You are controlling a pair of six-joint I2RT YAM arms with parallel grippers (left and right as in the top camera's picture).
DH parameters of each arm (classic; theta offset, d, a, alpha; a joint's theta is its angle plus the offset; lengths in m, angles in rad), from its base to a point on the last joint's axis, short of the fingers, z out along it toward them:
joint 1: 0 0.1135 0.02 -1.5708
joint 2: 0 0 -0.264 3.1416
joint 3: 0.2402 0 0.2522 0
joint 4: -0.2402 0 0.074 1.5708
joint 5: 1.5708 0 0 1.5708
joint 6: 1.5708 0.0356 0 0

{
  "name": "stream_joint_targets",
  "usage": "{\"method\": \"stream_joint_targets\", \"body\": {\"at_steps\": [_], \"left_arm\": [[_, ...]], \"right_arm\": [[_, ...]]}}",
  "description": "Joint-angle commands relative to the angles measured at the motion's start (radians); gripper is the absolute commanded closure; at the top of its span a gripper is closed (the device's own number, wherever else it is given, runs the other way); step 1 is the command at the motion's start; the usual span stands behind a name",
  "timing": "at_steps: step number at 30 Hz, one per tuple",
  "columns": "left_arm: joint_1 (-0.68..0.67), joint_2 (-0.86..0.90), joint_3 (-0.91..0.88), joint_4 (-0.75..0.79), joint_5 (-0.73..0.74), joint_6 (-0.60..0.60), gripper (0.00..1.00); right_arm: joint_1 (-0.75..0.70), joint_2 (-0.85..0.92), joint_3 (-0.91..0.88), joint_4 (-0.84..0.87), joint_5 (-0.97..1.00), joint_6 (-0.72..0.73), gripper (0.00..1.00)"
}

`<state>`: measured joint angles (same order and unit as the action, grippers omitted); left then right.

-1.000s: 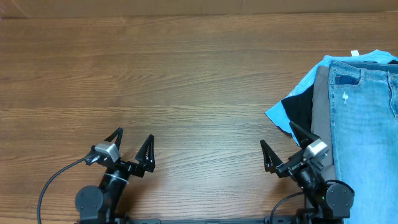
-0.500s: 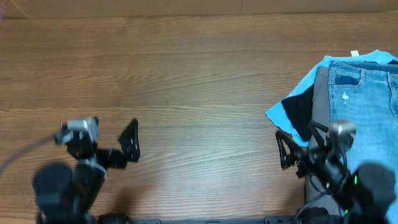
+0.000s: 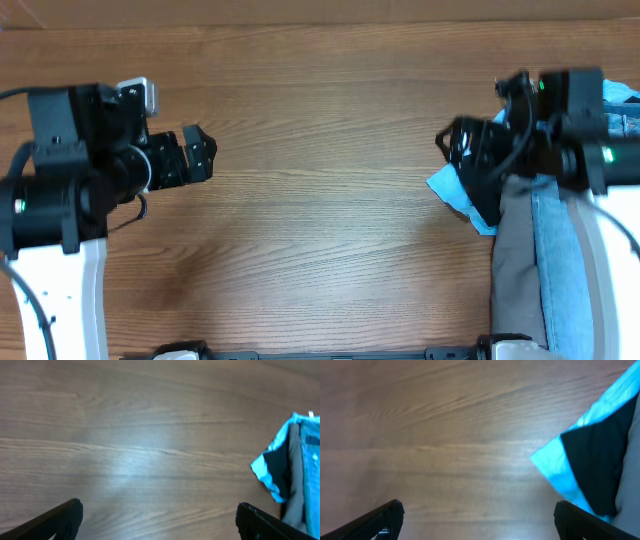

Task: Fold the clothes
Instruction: 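Raise both arms and move the right gripper over the jeans stack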

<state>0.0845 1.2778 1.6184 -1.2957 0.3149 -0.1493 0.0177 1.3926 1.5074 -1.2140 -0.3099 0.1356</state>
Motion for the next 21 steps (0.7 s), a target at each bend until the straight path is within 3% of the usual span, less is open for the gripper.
{"method": "stream_joint_targets", "body": {"at_steps": [1,4,11,21], "left_arm": [[-0.006,0.036,0.035,-0.026,0.057,0.030,0.00],[-0.006,0.060,0.035,-0.041,0.052,0.030,0.00],[-0.006,0.088,0.035,-0.042,0.056,0.029,0.00],[-0.006,0.091,0.035,-0.012,0.054,0.030,0.00]], "right_arm": [[-0.072,0.107,0.066,0.047,0.064,0.058,0.00],[-0.153,0.207,0.066,0.131,0.150,0.109,0.00],[-0.302,0.435,0.065,0.307,0.249,0.157,0.13],[-0.360,0.693,0.065,0.468,0.272,0.153,0.29]]}}
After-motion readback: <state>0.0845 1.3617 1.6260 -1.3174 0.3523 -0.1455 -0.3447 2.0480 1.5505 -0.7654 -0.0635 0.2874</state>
